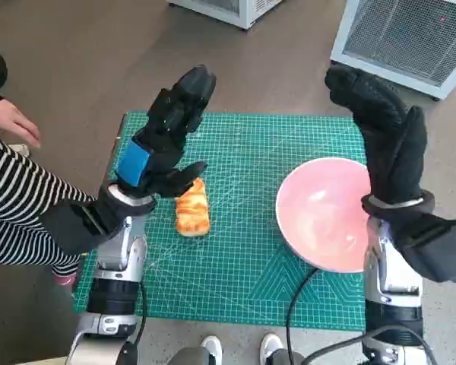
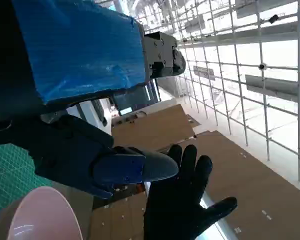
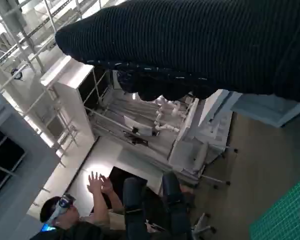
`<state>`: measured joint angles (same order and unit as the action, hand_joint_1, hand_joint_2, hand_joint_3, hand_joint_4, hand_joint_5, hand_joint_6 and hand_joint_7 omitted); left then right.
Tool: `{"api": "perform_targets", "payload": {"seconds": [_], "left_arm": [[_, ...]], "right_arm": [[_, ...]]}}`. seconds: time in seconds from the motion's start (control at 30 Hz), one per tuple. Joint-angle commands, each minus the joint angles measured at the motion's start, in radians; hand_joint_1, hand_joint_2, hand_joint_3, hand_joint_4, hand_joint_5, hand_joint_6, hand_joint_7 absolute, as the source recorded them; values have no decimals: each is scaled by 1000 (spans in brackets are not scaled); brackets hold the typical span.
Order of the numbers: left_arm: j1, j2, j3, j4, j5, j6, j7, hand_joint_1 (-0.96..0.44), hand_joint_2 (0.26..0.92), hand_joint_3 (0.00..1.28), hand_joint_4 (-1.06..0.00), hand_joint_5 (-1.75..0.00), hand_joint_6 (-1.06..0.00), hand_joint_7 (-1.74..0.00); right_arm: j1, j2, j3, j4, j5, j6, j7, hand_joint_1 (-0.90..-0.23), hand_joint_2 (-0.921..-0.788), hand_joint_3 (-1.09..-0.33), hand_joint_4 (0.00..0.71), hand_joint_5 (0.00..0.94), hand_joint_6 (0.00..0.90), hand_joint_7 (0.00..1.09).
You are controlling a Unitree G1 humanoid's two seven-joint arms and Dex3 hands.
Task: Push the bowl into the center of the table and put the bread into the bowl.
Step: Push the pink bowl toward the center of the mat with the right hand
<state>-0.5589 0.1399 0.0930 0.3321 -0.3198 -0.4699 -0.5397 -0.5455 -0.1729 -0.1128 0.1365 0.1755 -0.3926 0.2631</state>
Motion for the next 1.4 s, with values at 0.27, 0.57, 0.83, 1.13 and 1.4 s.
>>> {"api": "perform_targets", "payload": {"seconds": [0.27,0.57,0.83,1.13,1.4], "left_arm": [[-18,-6,6,0,-17,-5,-12,-631,921,386,-29,-11,1,-310],[-18,-9,8,1,-25,-5,-21,-630,921,381,-28,-10,1,-306],[-21,-11,11,7,-27,-6,-28,-633,921,372,-29,-11,1,-306],[-19,-11,16,4,-28,-4,-34,-640,921,368,-30,-11,1,-309],[-20,-11,20,2,-36,8,-39,-644,921,368,-30,-11,1,-306]], "right_arm": [[4,-2,5,15,-10,1,2,-684,-921,-684,154,4,18,536],[12,-14,-4,14,-3,-3,8,-687,-921,-682,155,4,19,538],[31,-39,-34,8,32,-2,27,-683,-921,-676,161,6,24,538],[88,-55,-94,-40,77,13,13,-681,-921,-677,151,2,26,533],[144,-66,-160,-93,92,10,-23,-656,-921,-679,137,0,33,527]]}}
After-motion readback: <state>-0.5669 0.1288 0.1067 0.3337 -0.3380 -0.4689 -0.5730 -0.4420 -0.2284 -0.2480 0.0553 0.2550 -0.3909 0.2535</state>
